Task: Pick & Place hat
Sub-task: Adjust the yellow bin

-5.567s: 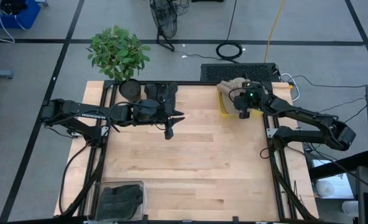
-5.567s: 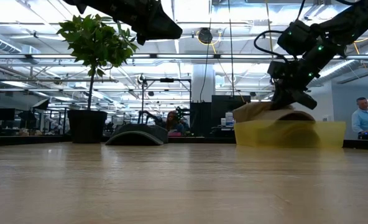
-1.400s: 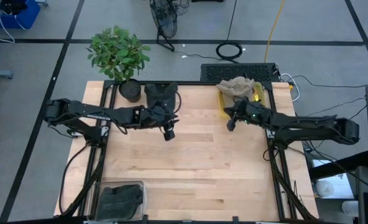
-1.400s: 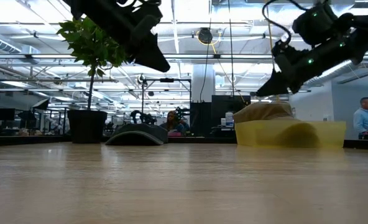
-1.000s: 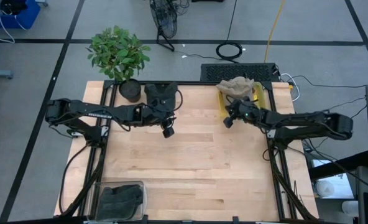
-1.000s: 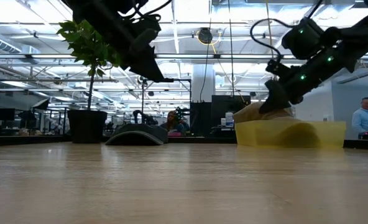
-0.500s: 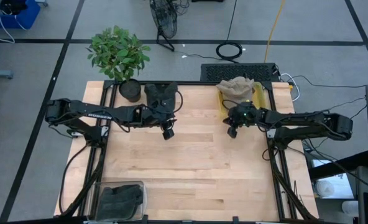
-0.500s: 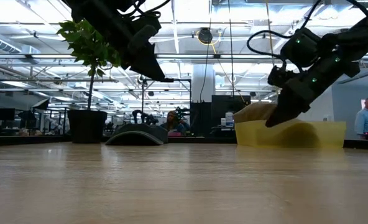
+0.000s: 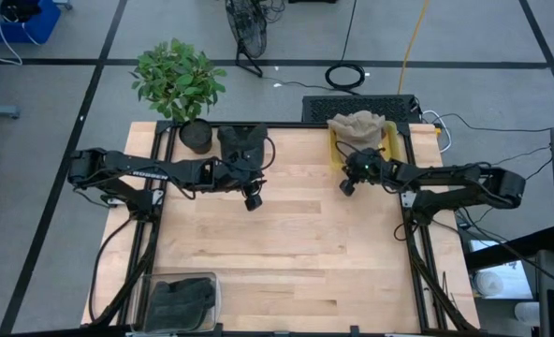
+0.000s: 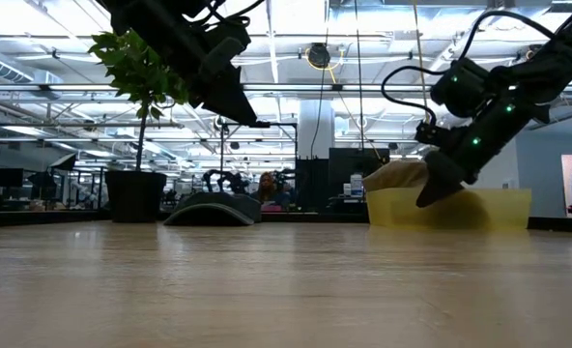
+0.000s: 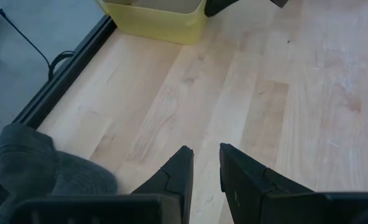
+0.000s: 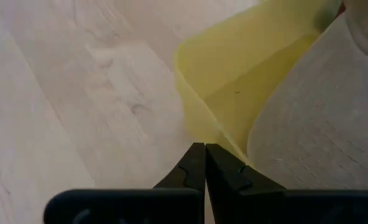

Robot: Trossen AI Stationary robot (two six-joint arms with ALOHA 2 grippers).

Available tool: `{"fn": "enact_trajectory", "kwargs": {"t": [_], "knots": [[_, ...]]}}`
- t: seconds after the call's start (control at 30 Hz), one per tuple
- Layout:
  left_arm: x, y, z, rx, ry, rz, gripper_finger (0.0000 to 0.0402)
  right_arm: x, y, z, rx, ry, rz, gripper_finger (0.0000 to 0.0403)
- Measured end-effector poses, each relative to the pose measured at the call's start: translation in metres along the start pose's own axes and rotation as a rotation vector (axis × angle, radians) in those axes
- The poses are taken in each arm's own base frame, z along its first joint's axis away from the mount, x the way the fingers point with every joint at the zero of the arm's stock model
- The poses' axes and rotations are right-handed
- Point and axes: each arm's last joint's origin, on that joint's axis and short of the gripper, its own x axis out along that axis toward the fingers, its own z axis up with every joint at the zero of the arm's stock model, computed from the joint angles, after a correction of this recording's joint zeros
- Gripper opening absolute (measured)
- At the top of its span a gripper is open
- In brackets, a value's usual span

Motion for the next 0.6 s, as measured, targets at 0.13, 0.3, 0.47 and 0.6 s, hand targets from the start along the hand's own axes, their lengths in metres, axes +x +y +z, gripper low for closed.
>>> {"fn": "enact_trajectory", "kwargs": {"t": [0.13,0.3,0.47,0.6], "knots": [[0.0000,0.0001,-0.0006,0.001,0.006,0.001,0.0085,0.0000,-0.0001,0.0009,0.001,-0.010,-0.008,0.0000],[0.0000,0.0001,-0.0004,0.000,0.004,0.001,0.0085,-0.0001,-0.0017,-0.0004,-0.008,-0.011,-0.065,0.0000],[0.0000,0.0001,-0.0004,0.001,0.004,0.002,0.0085,0.0002,-0.0017,-0.0029,-0.030,0.000,-0.058,0.0000],[0.0000,0.0002,-0.0004,0.001,0.004,0.004,0.0085,-0.0006,0.0001,-0.0024,-0.053,-0.002,0.011,0.0000]]}}
